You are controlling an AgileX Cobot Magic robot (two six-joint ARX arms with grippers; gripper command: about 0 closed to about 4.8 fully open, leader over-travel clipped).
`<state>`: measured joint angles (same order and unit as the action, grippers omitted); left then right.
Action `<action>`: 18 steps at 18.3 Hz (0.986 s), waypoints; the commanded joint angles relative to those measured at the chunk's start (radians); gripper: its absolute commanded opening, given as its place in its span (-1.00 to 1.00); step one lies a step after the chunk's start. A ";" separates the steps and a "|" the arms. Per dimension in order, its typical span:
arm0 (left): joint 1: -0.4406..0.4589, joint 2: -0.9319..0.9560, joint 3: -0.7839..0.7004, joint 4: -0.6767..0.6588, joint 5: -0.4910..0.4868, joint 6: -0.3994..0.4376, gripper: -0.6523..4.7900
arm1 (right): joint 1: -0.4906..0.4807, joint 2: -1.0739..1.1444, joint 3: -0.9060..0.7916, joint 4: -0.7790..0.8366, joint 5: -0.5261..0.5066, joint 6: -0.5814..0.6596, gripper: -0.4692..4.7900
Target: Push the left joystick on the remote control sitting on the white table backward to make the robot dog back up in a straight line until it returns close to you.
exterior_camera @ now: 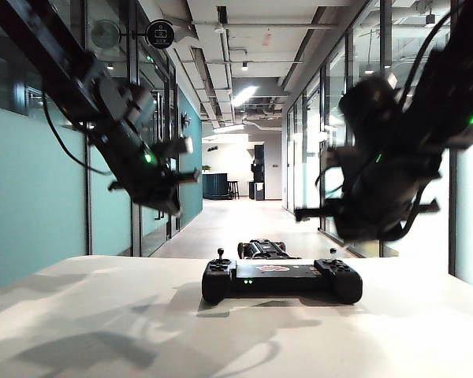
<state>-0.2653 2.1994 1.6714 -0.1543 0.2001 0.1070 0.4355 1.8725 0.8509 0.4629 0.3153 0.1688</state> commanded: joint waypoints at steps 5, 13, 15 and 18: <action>-0.001 -0.291 -0.285 0.126 -0.051 -0.011 -0.78 | 0.001 -0.209 -0.140 -0.019 -0.004 -0.043 -0.83; -0.002 -0.785 -0.708 0.217 -0.122 -0.036 -0.78 | 0.001 -0.630 -0.338 -0.079 -0.103 -0.129 -0.83; -0.002 -0.881 -0.779 0.220 -0.136 -0.037 -0.78 | 0.001 -0.717 -0.353 -0.136 -0.121 -0.151 -0.83; -0.002 -1.063 -0.930 0.247 -0.137 -0.037 -0.78 | 0.001 -0.838 -0.378 -0.201 -0.143 -0.165 -0.83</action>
<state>-0.2684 1.1805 0.7792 0.0753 0.0666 0.0734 0.4355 1.0645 0.4812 0.2825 0.1787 0.0189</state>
